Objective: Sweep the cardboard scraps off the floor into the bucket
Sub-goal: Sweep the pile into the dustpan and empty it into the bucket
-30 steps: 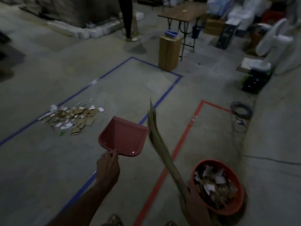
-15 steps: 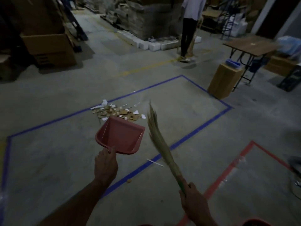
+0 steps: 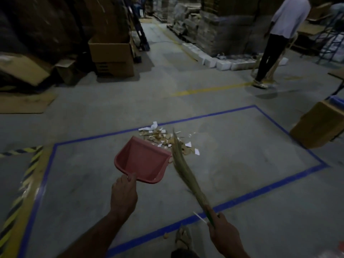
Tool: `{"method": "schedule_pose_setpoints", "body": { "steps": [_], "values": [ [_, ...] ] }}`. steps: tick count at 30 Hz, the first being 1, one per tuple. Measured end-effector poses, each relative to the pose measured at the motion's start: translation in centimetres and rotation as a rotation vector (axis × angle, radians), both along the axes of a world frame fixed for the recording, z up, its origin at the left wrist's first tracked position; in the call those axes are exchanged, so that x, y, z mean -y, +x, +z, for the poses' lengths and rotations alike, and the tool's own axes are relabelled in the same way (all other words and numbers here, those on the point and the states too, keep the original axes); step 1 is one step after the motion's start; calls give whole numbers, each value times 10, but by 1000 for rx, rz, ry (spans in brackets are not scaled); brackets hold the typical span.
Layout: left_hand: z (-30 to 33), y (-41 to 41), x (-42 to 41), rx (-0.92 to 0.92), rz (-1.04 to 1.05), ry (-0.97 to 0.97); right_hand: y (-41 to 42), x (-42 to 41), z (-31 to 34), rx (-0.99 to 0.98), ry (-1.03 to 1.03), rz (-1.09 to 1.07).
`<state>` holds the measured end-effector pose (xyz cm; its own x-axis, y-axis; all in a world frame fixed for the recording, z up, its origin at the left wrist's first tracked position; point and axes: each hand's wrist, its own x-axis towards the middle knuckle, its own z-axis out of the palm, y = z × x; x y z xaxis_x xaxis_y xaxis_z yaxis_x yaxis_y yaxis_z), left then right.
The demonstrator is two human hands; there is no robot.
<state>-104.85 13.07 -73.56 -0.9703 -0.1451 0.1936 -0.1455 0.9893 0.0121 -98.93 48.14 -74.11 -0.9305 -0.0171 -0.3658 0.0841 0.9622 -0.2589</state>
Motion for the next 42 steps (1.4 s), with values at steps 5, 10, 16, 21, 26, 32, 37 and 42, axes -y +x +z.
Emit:
{"method": "schedule_pose_setpoints", "body": {
  "steps": [5,10,16,21,26,32,37,42],
  "values": [
    [-2,-83,23,50,62,-17,-111,25,-6,55,24,64],
    [0,-166,47,58,140,23,-222,40,-9,98,9,133],
    [-18,-271,86,111,160,69,-332,88,-26,180,59,222],
    [-77,-373,133,186,138,98,-428,148,-80,288,123,253],
    [-160,-456,177,272,134,127,-512,187,-165,465,222,323],
    [-263,-527,209,376,112,143,-599,177,-290,574,299,326],
    [-343,-560,215,445,66,89,-648,161,-362,548,361,99],
    [-367,-576,208,454,164,159,-666,152,-381,404,238,34]
  ]
}}
